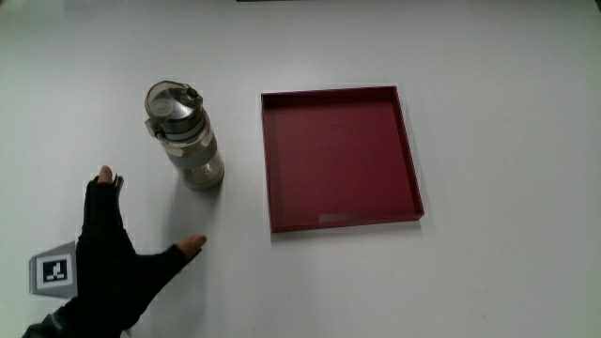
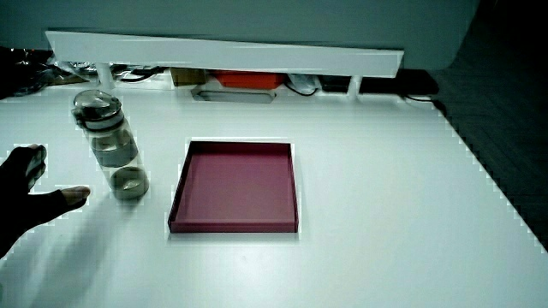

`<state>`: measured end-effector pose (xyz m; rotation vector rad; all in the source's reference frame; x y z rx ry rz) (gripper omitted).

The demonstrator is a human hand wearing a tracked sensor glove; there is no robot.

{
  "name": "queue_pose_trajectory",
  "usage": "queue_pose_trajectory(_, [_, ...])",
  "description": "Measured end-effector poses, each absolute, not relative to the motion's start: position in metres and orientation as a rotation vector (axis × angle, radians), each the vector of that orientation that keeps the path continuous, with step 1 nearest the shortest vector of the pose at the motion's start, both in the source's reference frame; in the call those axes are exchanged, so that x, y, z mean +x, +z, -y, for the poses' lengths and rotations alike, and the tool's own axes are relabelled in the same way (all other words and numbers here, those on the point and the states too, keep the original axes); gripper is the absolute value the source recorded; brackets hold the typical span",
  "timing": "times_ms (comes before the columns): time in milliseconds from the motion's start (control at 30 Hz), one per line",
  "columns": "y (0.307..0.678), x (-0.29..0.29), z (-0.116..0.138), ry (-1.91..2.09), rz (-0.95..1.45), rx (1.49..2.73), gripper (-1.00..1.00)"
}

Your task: Pick bottle

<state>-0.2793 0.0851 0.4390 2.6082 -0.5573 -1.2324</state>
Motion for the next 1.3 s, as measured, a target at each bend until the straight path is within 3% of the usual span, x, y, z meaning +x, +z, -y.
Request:
queue_pose_trajectory(533, [0.482,-0.272,-0.034,-1.502,0.54,2.535,0.0])
queue_pose_trajectory(1300, [0.493,-0.261,-0.022,-1.578,0.622,2.507,0.0])
